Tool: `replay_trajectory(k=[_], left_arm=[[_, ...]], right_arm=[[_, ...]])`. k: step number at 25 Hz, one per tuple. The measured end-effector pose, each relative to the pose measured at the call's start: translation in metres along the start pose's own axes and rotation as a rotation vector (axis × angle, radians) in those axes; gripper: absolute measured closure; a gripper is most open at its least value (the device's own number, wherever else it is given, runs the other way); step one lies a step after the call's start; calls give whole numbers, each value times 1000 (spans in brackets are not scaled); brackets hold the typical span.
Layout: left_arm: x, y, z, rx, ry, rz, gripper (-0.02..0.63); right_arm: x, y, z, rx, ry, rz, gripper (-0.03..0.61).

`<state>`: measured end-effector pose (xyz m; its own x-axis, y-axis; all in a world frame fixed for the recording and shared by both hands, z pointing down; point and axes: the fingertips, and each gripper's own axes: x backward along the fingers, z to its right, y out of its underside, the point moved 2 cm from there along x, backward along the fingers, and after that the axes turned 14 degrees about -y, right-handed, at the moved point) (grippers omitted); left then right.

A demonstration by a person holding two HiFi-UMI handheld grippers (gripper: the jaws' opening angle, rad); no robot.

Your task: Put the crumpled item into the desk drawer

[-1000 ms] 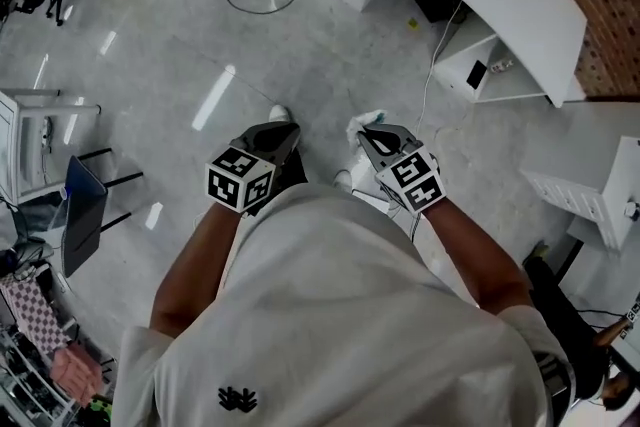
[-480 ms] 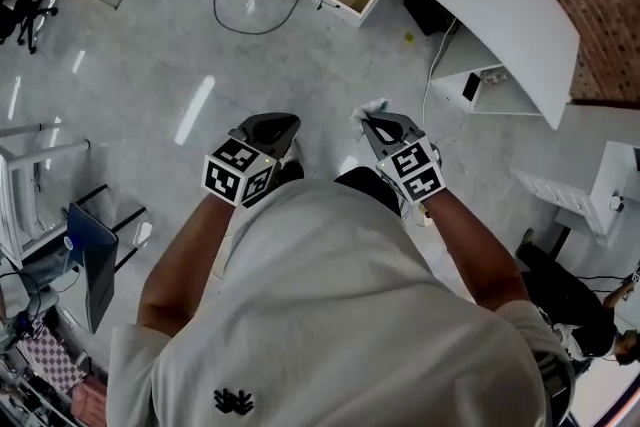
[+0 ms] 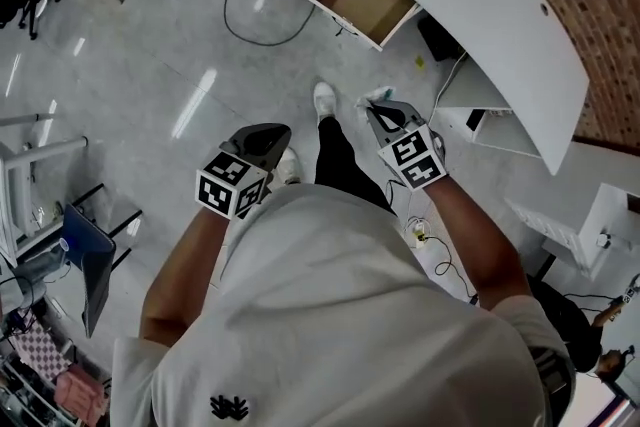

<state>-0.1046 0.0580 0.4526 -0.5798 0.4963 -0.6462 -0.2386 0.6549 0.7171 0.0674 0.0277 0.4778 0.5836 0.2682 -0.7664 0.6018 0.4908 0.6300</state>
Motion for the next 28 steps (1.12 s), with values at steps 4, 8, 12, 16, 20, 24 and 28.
replay_trajectory(k=[4,8,12,16,20,24,28], left_arm=[[-36,-37,-30,28,-43,-13,589],[-76,-89,-56,66,-87,-12,589],[-125,-134,-74,93,-125,-15,589],[-162,-166,-95,121,-145,-32,589],[-190,-179,-108,153,-164,-48,589],[-217,-186,-114,178,-172,-72,589],[-235,-189,-121,189,-174,-93,589]], right_arm=[[-30,-23,84,105,19,-48,549],[-67,-43,173,213,17,-106,549],[-115,-52,261,277,-3,-151,549],[-169,-58,326,292,-26,-193,549],[-218,-46,369,286,-30,-243,549],[-260,-25,404,242,-40,-285,549],[-297,-10,430,213,-36,-326,549]])
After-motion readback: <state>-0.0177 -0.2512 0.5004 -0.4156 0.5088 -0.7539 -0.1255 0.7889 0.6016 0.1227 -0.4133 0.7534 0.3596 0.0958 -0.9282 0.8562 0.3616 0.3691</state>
